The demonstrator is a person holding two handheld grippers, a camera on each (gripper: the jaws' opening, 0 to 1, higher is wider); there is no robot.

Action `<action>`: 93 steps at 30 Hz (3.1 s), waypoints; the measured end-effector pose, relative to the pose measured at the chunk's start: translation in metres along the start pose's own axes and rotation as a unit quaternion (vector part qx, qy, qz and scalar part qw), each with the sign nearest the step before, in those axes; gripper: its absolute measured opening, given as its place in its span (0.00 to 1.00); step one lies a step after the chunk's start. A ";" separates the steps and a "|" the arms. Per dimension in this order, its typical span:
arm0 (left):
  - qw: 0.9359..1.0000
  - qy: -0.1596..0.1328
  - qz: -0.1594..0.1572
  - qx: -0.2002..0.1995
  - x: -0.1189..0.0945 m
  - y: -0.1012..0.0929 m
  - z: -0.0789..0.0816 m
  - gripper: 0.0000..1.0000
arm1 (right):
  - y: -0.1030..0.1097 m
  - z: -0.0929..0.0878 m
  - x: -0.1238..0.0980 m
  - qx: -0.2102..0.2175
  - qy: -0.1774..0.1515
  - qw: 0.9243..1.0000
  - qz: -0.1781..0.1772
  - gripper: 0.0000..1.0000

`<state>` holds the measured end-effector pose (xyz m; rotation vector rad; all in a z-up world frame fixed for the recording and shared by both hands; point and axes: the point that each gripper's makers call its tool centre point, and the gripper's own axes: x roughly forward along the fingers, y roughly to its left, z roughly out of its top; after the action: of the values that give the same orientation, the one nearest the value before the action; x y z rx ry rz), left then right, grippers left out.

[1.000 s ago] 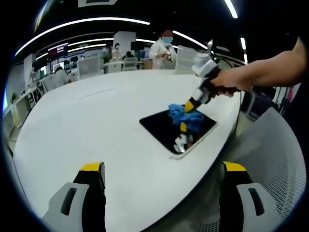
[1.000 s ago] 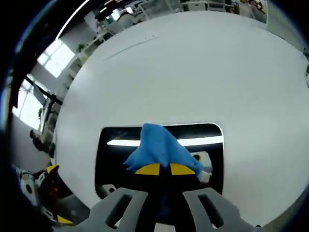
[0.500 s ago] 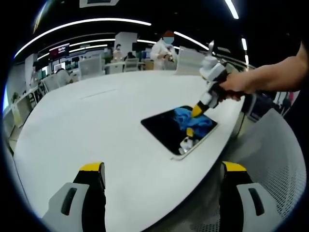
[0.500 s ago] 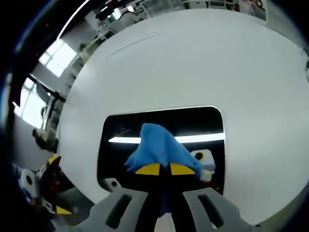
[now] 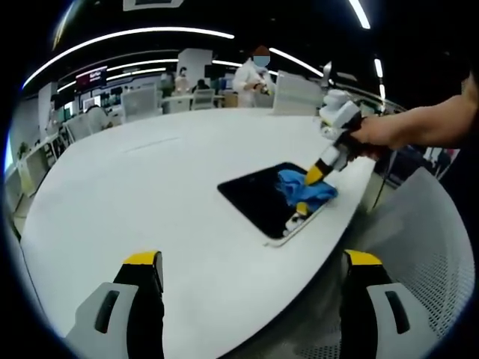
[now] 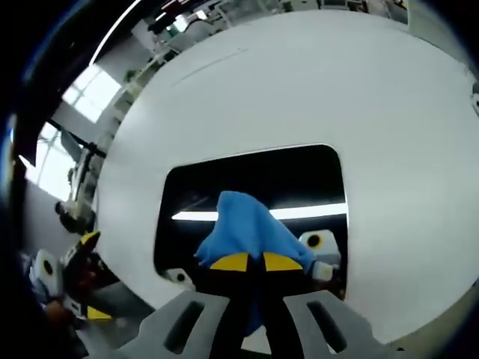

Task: Wipe the mirror surface with the cleaning cloth until all visible marks leave the cleaned area.

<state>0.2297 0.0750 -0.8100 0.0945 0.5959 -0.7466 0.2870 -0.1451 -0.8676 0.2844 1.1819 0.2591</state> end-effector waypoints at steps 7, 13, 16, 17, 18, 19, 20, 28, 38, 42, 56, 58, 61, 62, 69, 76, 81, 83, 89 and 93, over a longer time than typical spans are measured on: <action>1.000 0.001 0.001 -0.001 -0.001 0.000 0.000 0.99 | -0.001 -0.008 -0.003 -0.003 -0.005 1.000 0.012 0.00; 1.000 0.004 -0.001 -0.002 0.000 0.000 -0.001 0.99 | -0.001 -0.014 -0.006 0.001 -0.001 1.000 0.017 0.00; 1.000 0.006 -0.002 -0.002 0.000 -0.001 -0.002 0.99 | -0.001 -0.018 -0.007 0.001 0.002 1.000 0.017 0.00; 1.000 0.006 -0.002 -0.002 0.000 -0.001 -0.002 0.99 | -0.001 -0.019 -0.008 0.001 0.001 1.000 0.018 0.00; 1.000 0.007 -0.002 -0.001 0.000 -0.001 -0.002 0.99 | -0.001 -0.020 -0.009 0.001 0.001 1.000 0.019 0.00; 1.000 0.007 -0.002 -0.002 0.000 -0.001 -0.002 0.99 | -0.001 -0.020 -0.009 0.001 0.001 1.000 0.020 0.00; 1.000 0.007 -0.002 -0.002 0.000 -0.001 -0.002 0.99 | -0.001 -0.021 -0.009 0.002 0.000 1.000 0.020 0.00; 1.000 0.006 0.003 -0.003 0.000 0.001 -0.001 0.99 | 0.000 -0.027 -0.009 0.017 0.013 0.999 0.028 0.00; 1.000 0.006 0.004 -0.003 0.001 0.001 -0.001 0.99 | -0.001 -0.026 -0.008 0.018 0.009 0.999 0.035 0.00; 1.000 0.006 0.005 -0.003 0.001 0.001 -0.002 0.99 | 0.000 -0.026 -0.009 0.008 0.010 0.999 0.036 0.00; 1.000 0.003 0.008 -0.005 0.001 0.003 -0.001 0.99 | -0.013 -0.025 -0.014 0.004 0.014 0.999 0.029 0.00; 1.000 0.003 0.007 -0.005 0.001 0.003 -0.001 0.99 | -0.014 -0.025 -0.014 0.006 0.014 0.999 0.029 0.00; 1.000 0.004 0.007 -0.004 0.001 0.003 -0.001 0.99 | -0.016 -0.025 -0.013 0.004 0.013 0.999 0.029 0.00; 1.000 0.004 0.007 -0.004 0.000 0.002 -0.001 0.99 | -0.017 -0.026 -0.014 0.005 0.013 1.000 0.028 0.00; 1.000 0.003 0.007 -0.005 0.000 0.003 -0.001 0.99 | -0.027 -0.026 -0.019 0.011 0.011 1.000 0.023 0.00; 1.000 0.005 0.006 -0.004 0.000 0.002 -0.002 0.99 | -0.036 -0.026 -0.022 0.018 0.009 1.000 0.019 0.00; 1.000 0.007 0.003 -0.003 0.001 0.001 -0.002 0.99 | -0.042 -0.026 -0.024 0.019 0.007 1.000 0.017 0.00; 1.000 0.007 0.003 -0.003 0.001 0.001 -0.003 0.99 | -0.043 -0.027 -0.025 0.019 0.007 1.000 0.017 0.00; 1.000 0.009 0.002 -0.002 0.001 0.001 -0.003 0.99 | -0.045 -0.027 -0.026 0.024 0.013 1.000 0.010 0.00; 1.000 0.009 0.002 -0.002 0.001 0.001 -0.003 0.99 | -0.048 -0.027 -0.027 0.022 0.016 1.000 0.006 0.00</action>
<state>0.2296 0.0759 -0.8129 0.0984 0.6136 -0.7405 0.2547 -0.1970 -0.8709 0.3277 1.2192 0.2494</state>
